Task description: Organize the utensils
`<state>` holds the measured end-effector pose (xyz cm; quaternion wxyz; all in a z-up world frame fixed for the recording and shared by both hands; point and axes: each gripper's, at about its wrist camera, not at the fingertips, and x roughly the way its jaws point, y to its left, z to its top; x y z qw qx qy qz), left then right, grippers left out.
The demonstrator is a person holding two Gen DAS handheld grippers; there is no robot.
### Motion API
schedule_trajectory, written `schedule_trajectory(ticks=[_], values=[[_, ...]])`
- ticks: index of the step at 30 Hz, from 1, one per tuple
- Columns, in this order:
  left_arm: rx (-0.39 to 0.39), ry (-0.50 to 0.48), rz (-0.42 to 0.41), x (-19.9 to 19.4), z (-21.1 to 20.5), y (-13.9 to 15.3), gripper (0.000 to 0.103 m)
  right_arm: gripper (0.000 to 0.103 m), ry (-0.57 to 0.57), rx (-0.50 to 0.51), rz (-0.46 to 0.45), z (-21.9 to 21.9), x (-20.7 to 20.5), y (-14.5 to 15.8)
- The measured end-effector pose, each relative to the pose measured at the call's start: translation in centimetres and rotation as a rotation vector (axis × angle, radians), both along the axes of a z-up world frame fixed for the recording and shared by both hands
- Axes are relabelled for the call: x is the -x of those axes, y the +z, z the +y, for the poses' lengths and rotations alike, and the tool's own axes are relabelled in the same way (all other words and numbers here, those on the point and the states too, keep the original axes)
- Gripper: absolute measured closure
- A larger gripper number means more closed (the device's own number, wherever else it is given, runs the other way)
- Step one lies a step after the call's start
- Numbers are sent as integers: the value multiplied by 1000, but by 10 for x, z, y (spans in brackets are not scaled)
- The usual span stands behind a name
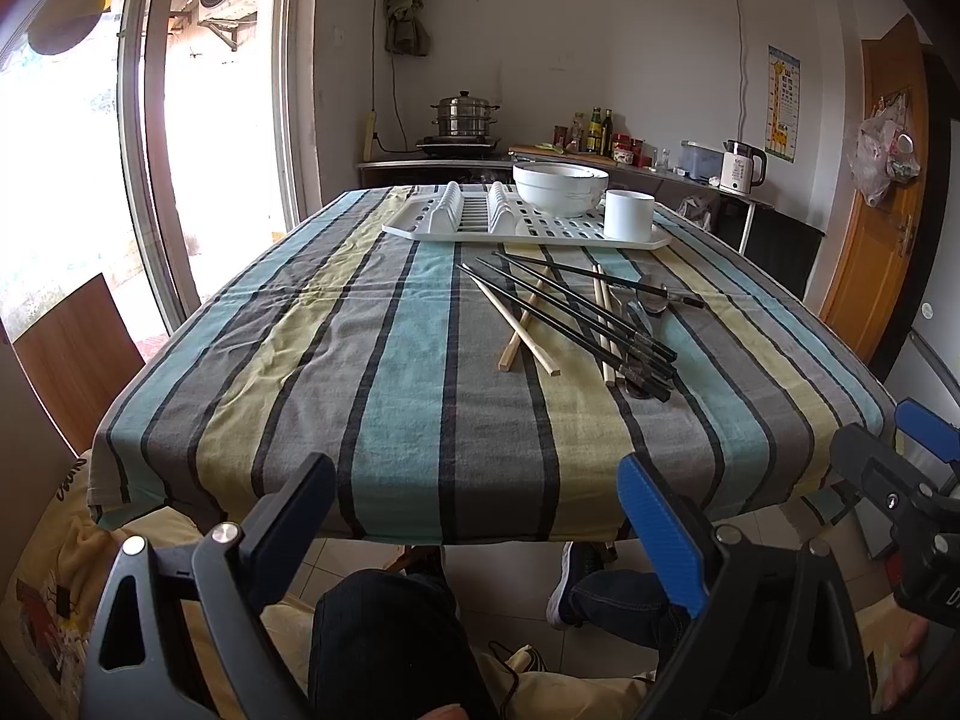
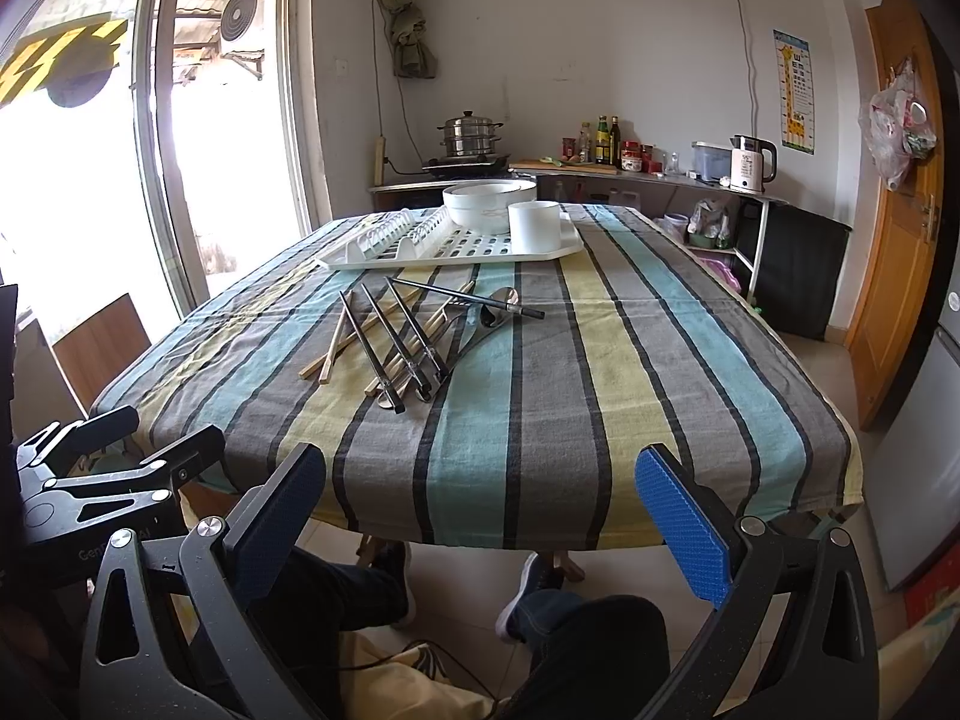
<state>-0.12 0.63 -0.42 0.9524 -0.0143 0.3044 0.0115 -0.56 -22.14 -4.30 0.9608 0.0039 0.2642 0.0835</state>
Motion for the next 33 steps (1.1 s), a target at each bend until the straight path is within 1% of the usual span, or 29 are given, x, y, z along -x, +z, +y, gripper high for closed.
schedule_trajectory(ticks=[27,33], values=[[1,0,2,0,0,-1,7,0,2,-2,2,0,-2,1],[30,-20,11,-6,1,-1,7,0,5,-6,-3,1,-6,4]])
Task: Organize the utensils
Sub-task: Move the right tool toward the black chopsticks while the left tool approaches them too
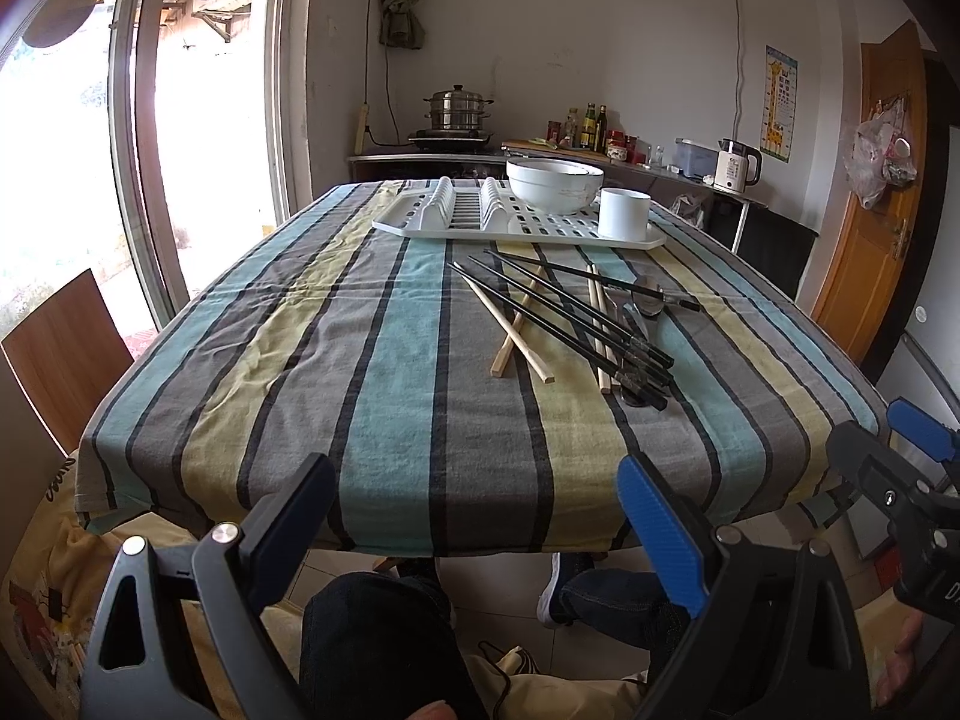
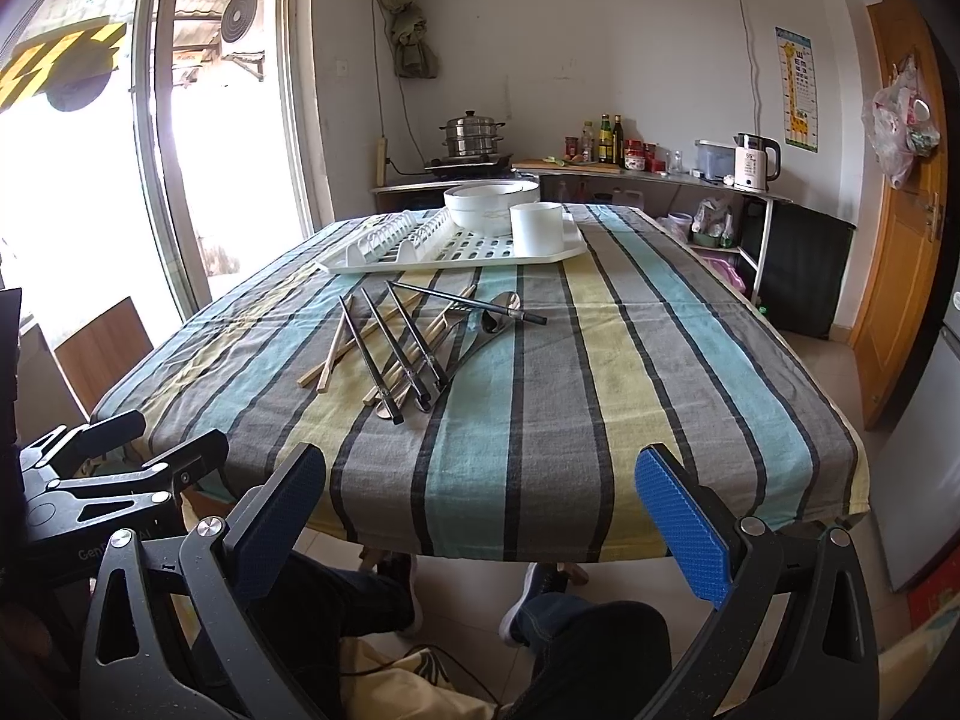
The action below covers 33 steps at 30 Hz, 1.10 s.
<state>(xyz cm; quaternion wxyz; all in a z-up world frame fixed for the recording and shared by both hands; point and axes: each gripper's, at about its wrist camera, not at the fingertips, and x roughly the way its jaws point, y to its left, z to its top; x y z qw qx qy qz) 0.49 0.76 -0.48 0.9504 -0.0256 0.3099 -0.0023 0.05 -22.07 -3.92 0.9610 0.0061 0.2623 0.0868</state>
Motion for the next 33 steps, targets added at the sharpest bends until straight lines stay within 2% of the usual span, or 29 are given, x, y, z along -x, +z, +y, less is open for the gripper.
schedule_trajectory(ticks=[3,9,14,16,18,26,28,33], values=[[14,-8,5,-9,2,4,7,0,4,2,0,0,-7,5],[-6,-17,16,-38,5,8,7,0,43,-4,23,-5,-42,10],[6,-44,51,-73,12,13,7,1,75,-10,51,-6,-76,16],[10,-42,63,-86,15,15,8,10,95,-3,61,-6,-92,20],[6,-36,79,-102,17,16,12,15,116,7,71,-5,-107,23],[71,-74,155,-156,25,17,13,44,217,59,105,10,-162,32],[94,-79,166,-168,29,16,17,54,239,76,122,14,-176,32],[127,-81,223,-197,34,7,32,61,310,111,173,27,-212,28]])
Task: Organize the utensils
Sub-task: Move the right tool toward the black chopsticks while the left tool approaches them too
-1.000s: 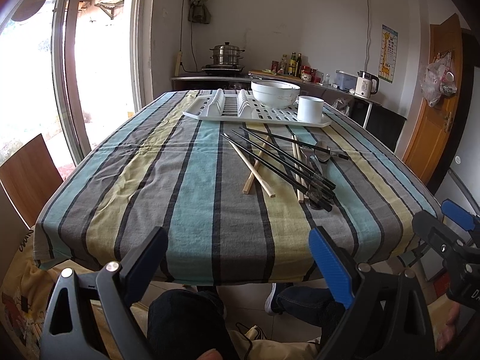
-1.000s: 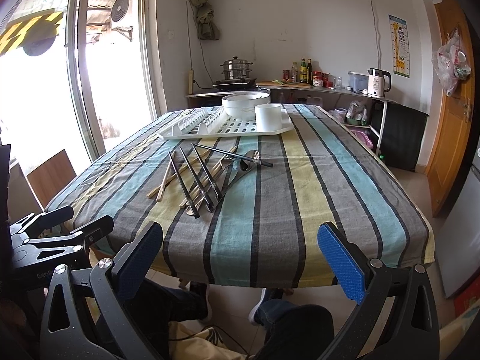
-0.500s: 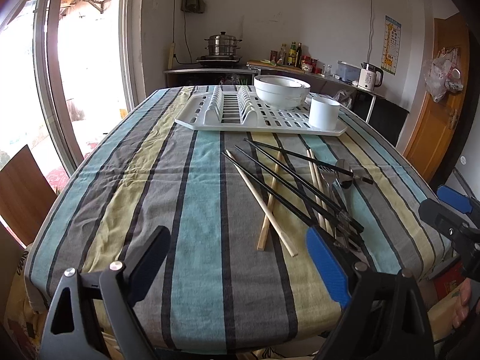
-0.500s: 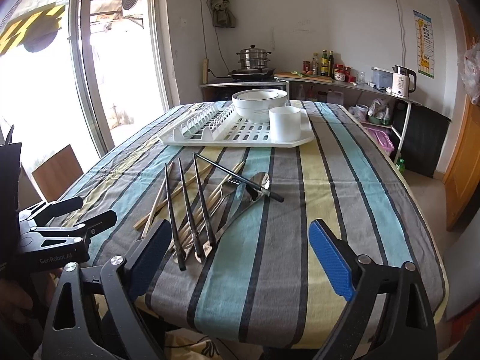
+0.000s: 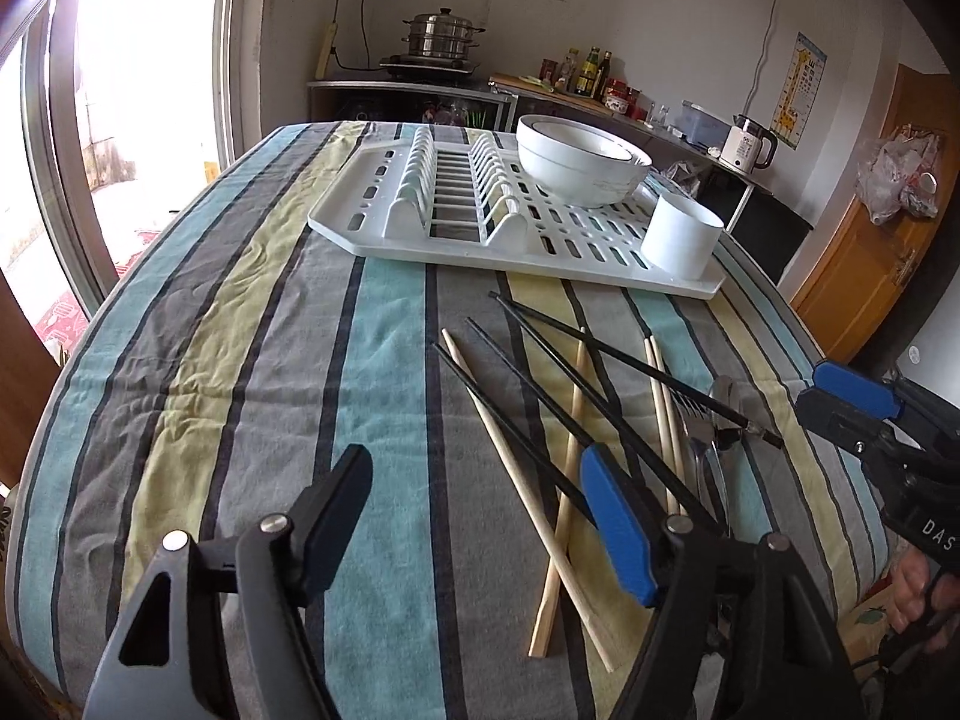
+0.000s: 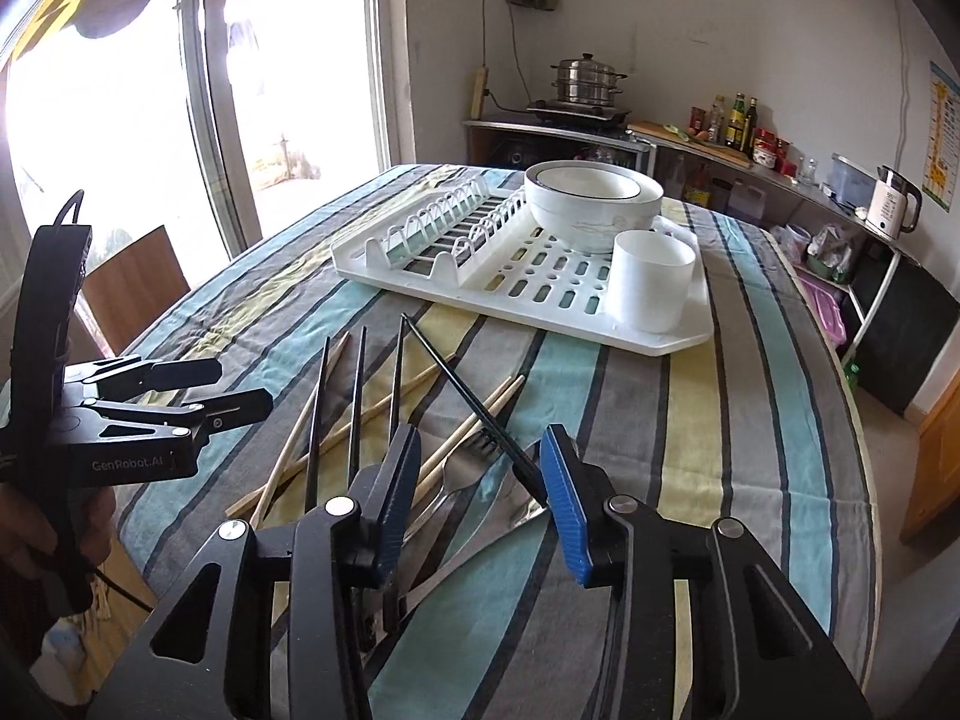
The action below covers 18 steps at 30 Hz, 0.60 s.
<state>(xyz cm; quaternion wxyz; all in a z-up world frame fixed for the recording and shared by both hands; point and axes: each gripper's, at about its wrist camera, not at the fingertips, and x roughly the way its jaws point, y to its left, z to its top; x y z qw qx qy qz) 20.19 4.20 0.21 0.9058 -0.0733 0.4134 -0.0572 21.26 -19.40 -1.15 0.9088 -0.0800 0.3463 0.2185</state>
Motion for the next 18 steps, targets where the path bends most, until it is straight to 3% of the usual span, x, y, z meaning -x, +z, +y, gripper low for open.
schedule_trajectory(ticks=[7,18], values=[[10,-1,78,-29,-2,-15,53,67,68,63,83,15,-46,-16],[51,6,108,-49,1,-17,63,70,207,134,188,44,-85,-36]])
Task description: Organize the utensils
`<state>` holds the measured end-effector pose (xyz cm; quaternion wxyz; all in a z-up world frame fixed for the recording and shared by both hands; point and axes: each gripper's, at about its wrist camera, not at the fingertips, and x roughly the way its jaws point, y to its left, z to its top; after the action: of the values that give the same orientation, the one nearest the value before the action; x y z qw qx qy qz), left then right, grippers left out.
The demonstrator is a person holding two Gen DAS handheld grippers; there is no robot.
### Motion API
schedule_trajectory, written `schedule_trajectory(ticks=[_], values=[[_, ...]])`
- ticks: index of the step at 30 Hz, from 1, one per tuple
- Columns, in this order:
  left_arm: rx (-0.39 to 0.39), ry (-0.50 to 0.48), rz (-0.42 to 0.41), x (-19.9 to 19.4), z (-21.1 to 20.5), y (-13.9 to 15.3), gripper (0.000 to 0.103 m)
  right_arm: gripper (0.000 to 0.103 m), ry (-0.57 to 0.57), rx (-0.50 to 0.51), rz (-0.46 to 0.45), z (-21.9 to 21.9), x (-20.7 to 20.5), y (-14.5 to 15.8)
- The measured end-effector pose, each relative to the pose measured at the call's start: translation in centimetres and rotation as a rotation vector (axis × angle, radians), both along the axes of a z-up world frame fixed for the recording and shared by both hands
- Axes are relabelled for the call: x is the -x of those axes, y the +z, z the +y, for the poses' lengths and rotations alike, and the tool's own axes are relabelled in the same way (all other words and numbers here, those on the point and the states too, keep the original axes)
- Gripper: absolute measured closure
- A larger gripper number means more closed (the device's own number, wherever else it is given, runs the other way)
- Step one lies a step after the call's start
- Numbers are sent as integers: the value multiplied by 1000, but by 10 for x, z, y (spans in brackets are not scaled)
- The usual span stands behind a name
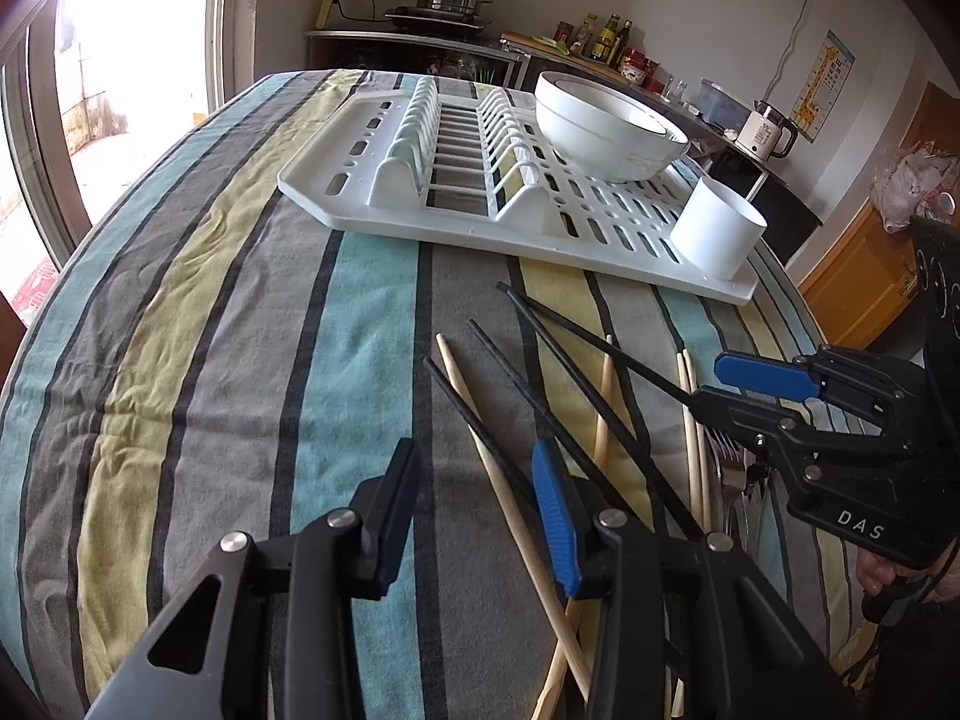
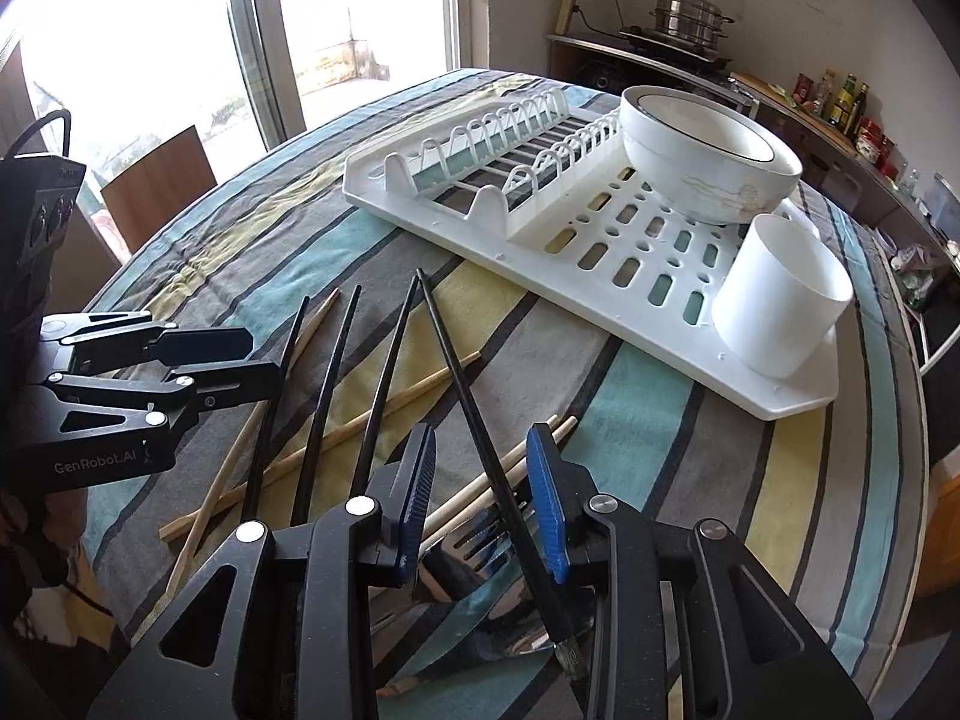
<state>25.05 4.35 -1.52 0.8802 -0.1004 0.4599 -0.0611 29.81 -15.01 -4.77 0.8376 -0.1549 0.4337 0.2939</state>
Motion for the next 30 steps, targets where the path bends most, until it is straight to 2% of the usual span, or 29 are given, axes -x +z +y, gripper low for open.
schedule_trajectory(ticks=[6,15,16,22,30], values=[[29,5,27,-5,4,-4,67,72,49,50,25,14,-11,-10],[40,11,36,-14,2,-4,67,88,74,97,42,23,-18,-19],[43,14,37,-16,3,-4,68,92,75,100,42,24,-19,-19],[48,47,43,-26,8,-6,83,93,85,115,34,28,-20,-19],[57,67,36,-32,11,-7,90,96,83,113,33,28,-20,-17]])
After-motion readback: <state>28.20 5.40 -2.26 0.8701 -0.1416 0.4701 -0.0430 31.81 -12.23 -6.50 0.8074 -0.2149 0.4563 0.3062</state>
